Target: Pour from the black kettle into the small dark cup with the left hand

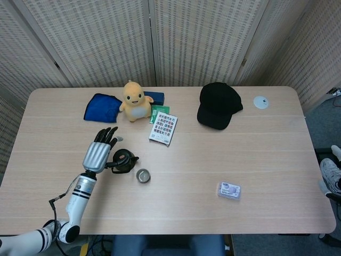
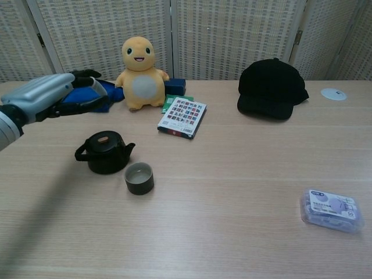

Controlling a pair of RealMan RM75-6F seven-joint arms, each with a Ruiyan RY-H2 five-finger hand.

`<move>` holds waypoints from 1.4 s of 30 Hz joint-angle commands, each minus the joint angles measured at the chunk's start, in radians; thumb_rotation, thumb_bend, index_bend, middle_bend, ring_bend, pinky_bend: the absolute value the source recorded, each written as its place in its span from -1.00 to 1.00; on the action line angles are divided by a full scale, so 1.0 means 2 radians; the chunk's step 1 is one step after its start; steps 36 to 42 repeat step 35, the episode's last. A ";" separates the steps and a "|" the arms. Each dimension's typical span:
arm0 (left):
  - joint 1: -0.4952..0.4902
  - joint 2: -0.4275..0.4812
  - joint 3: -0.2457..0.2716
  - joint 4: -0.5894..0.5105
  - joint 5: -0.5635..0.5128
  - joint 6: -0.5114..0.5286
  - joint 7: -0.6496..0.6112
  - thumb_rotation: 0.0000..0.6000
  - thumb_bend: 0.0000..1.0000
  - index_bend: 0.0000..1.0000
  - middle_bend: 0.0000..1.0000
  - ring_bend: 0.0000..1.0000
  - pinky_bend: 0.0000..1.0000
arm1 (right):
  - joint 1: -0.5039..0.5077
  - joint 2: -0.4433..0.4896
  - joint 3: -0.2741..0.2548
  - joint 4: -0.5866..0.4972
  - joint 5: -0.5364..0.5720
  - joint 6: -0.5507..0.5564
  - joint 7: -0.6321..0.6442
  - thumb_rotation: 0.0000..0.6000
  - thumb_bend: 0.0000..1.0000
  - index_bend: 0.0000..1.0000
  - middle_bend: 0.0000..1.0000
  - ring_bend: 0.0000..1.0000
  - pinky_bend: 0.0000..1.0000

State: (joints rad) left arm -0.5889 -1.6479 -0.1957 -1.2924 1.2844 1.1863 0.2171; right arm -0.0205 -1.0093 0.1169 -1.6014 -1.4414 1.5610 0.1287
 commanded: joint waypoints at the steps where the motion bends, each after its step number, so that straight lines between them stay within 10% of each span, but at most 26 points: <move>1: 0.019 0.026 -0.003 -0.031 -0.021 0.010 0.016 -0.83 -0.67 -0.47 -0.92 -0.97 -0.90 | 0.004 0.003 -0.002 0.001 -0.002 -0.009 0.003 1.00 -0.51 -0.79 -0.60 -0.71 -0.65; 16: 0.107 0.104 0.044 -0.139 -0.008 0.114 0.094 -0.21 -0.67 -0.45 -0.92 -0.95 -0.90 | 0.043 0.021 -0.025 0.006 -0.050 -0.071 0.046 1.00 -0.49 -0.79 -0.56 -0.71 -0.65; 42: 0.175 0.145 0.087 -0.227 0.044 0.179 0.126 -0.19 -0.67 -0.44 -0.92 -0.93 -0.90 | 0.043 -0.006 -0.029 -0.009 -0.069 -0.035 -0.022 1.00 -0.49 -0.79 -0.56 -0.71 -0.65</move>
